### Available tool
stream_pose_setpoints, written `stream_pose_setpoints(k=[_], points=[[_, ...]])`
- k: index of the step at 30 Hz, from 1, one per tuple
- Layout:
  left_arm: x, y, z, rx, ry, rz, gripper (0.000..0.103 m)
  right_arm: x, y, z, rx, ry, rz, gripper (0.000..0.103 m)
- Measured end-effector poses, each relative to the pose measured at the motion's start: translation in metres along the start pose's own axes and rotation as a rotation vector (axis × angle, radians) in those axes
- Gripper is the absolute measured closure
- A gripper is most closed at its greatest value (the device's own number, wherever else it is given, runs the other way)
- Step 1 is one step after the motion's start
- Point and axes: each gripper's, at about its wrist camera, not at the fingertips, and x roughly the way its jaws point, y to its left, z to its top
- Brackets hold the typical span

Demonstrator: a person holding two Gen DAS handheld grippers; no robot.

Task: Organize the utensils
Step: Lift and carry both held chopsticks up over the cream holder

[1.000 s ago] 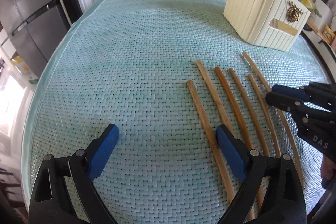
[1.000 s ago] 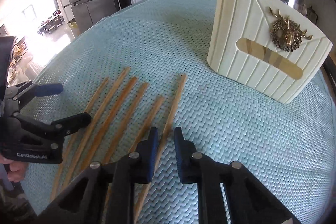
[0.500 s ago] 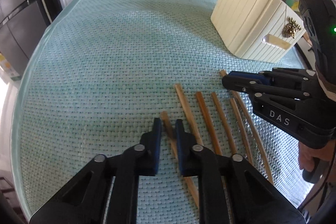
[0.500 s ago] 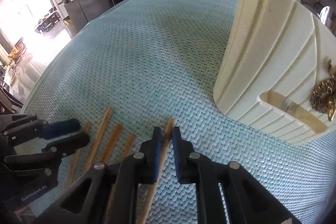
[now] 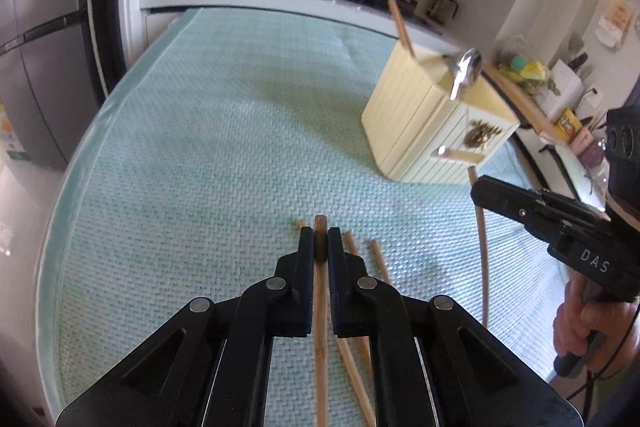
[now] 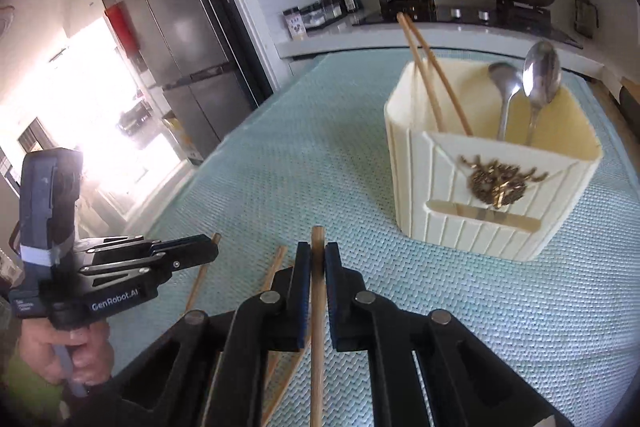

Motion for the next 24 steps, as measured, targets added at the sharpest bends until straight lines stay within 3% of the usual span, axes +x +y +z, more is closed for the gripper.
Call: stream_pose_setpoints(k=[7, 11, 16, 24], points=[[-0.080, -0.026, 0.012, 0.059, -0.158, -0.051, 0.099, -0.096, 0.011, 0.003, 0.002, -0.202, 0.049, 0.096], [-0.102, -0.044, 0.013, 0.084, -0.218, -0.079, 0.099, -0.141, 0.012, 0.000, -0.008, -0.299, 0.036, 0.096], [-0.115, -0.058, 0.026, 0.109, -0.279, -0.100, 0.099, -0.166, 0.018, 0.005, -0.027, -0.376, -0.009, 0.096], [-0.124, -0.067, 0.031, 0.118, -0.311, -0.111, 0.099, -0.189, 0.008, 0.006, -0.034, -0.417, -0.049, 0.096]])
